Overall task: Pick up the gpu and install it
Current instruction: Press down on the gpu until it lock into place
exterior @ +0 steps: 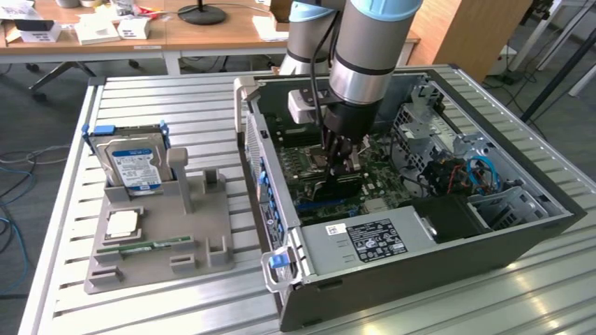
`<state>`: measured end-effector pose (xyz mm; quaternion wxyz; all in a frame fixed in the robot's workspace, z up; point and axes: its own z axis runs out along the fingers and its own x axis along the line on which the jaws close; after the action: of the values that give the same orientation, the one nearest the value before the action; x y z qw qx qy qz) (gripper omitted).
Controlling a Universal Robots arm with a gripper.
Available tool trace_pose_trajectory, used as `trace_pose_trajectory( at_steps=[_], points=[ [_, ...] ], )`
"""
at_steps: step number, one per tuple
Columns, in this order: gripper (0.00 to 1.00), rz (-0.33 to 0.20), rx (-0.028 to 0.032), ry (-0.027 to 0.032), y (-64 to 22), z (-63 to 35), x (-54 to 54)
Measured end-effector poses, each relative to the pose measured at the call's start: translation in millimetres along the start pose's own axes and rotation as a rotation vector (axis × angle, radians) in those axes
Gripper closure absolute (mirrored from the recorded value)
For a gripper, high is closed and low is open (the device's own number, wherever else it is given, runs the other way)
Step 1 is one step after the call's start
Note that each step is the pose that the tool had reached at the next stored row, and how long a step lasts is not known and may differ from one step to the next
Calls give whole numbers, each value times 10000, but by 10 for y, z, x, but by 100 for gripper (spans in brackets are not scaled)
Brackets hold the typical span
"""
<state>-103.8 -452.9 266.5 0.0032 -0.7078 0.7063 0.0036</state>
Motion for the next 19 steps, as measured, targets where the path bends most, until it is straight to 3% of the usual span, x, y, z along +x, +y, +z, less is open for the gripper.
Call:
trace_pose_trajectory(
  at_steps=[19],
  points=[
    [90,1,7,-20,17,37,-1]
  ],
)
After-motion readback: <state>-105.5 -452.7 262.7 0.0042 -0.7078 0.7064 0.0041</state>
